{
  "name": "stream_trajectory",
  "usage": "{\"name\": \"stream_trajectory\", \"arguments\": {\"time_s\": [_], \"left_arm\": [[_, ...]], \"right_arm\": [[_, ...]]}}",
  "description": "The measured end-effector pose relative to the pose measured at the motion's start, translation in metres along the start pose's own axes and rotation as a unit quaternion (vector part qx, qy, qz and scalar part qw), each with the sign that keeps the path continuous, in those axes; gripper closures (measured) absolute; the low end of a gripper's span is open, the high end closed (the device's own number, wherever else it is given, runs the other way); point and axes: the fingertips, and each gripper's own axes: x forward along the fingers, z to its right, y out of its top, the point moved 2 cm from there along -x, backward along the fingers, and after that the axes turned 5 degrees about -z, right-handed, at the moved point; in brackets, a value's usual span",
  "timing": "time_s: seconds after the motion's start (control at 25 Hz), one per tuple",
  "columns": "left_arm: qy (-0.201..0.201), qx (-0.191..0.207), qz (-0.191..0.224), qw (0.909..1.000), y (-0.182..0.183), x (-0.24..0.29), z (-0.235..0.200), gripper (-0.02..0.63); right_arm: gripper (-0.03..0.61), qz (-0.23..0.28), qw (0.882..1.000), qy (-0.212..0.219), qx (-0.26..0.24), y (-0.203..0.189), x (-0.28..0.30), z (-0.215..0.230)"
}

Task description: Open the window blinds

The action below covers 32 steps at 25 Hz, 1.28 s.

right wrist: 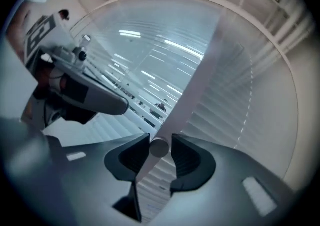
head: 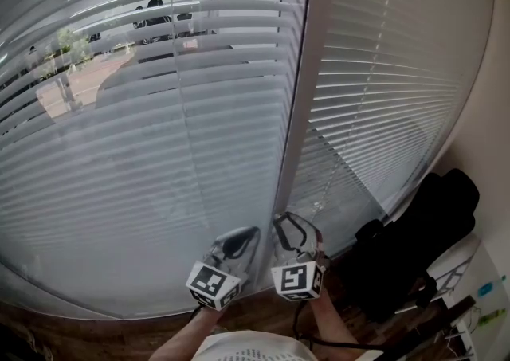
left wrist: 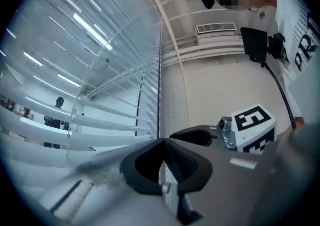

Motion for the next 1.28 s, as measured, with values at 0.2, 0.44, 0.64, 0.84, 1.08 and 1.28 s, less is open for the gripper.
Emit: {"name": "stream_trajectory", "arguments": {"time_s": [0.2,0.44,0.64,0.84,1.08,1.28], "left_arm": [[-0.003,0.000,0.001,1.0000,0.000,0.000,0.003,0.621],[-0.001,-0.002,0.005,1.0000,0.000,0.000,0.003,0.621],[0.001,-0.004,0.002,1.0000,0.005,0.000,0.002,0.621],[-0.001,-0.004,0.002,1.0000,-0.001,0.000,0.004,0.621],[0.000,-0.003,0.002,1.0000,0.000,-0.001,0.004,0.621],[0.000,-0.003,0.002,1.0000,0.000,-0.002,0.003,0.621]], "right_arm": [[0.431,-0.026,0.990,-0.013,-0.135,0.001,0.003,-0.009],[0.437,-0.053,0.985,-0.010,-0.164,-0.008,0.009,-0.008],[0.442,-0.056,0.984,-0.006,-0.168,-0.004,0.015,-0.005],[0.443,-0.047,0.988,-0.010,-0.148,-0.006,0.014,-0.008],[0.445,-0.033,0.999,0.004,-0.039,-0.006,0.013,-0.003],[0.445,-0.023,0.999,0.014,0.032,-0.007,0.013,-0.001]]}}
